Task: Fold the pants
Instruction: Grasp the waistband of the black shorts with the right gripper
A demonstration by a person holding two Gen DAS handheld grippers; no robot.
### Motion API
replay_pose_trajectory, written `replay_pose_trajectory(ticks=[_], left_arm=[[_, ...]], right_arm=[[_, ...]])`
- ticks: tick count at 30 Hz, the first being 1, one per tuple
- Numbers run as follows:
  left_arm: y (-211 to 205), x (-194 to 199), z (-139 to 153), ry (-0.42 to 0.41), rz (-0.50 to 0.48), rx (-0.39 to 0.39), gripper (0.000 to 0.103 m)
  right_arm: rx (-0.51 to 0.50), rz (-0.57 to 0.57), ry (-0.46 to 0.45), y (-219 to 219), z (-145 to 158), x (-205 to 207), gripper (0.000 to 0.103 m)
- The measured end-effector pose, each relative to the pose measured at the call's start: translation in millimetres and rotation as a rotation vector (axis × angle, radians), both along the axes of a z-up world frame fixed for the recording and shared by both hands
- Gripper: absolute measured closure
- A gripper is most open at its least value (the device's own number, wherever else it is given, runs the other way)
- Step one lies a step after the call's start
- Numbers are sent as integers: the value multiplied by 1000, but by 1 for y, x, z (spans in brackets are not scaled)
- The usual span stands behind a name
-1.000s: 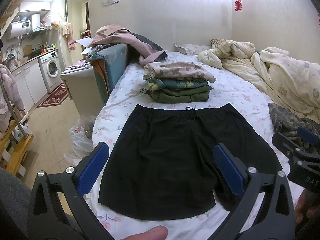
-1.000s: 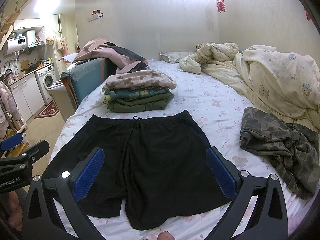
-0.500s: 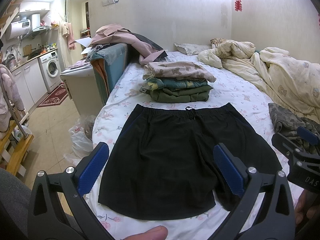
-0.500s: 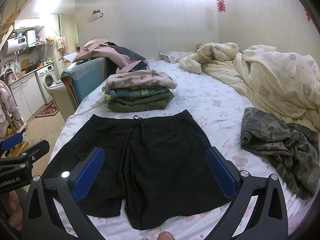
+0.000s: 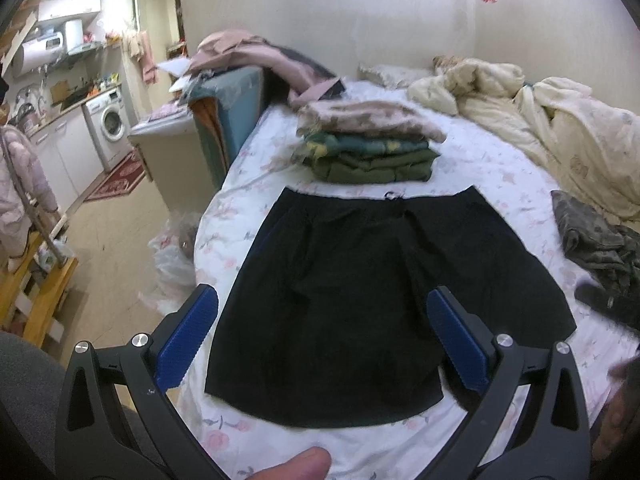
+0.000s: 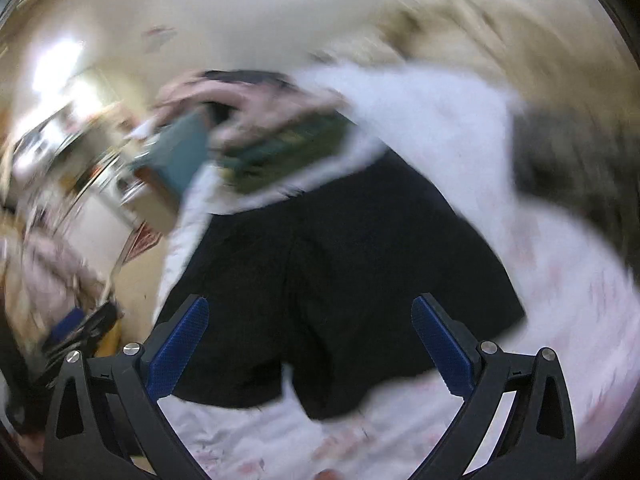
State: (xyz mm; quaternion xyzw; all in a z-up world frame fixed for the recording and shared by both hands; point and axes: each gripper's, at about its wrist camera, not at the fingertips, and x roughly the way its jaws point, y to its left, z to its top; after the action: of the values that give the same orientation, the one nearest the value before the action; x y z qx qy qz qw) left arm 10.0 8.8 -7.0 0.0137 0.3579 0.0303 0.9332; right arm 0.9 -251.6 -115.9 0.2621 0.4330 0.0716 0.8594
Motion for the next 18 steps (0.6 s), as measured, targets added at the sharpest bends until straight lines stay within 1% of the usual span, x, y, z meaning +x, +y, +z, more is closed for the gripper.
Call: replay_pose_trajectory(ticks=[1, 3, 5, 6, 7, 8, 9, 11, 12, 13, 15, 17, 18], left_arm=[[2, 2, -1, 13, 6, -18, 0], [6, 7, -2, 28, 14, -56, 0], [8, 11, -4, 44, 21, -73, 0], [8, 14, -5, 58, 23, -80, 0], [9, 16, -6, 68, 25, -91, 0], [9, 17, -7, 82, 25, -108, 0], [9, 20, -9, 100, 22, -127, 0], [6, 21, -10, 115, 14, -139, 0], [4, 21, -10, 114, 10, -132, 0], [3, 21, -9, 113, 7, -123, 0], [0, 22, -9, 108, 0, -108, 0], [-1, 23, -11, 115, -4, -106, 0], [-1, 24, -12, 122, -7, -106, 0]], right_arm=[[65, -20, 67, -12, -17, 0, 0], [198, -94, 185, -34, -51, -8, 0], [335, -130, 278, -44, -82, -17, 5], [401, -156, 318, -48, -97, -21, 12], [431, -180, 336, -52, -106, -23, 12], [431, -190, 333, -52, -108, -23, 14], [421, -207, 329, -57, -109, -21, 17], [396, -266, 308, -67, -109, -17, 21], [376, -317, 301, -75, -110, -16, 22], [390, -373, 291, -85, -114, -17, 23], [447, -433, 269, -99, -118, -18, 23], [433, -463, 246, -106, -117, -16, 23], [404, -472, 230, -109, -114, -15, 23]])
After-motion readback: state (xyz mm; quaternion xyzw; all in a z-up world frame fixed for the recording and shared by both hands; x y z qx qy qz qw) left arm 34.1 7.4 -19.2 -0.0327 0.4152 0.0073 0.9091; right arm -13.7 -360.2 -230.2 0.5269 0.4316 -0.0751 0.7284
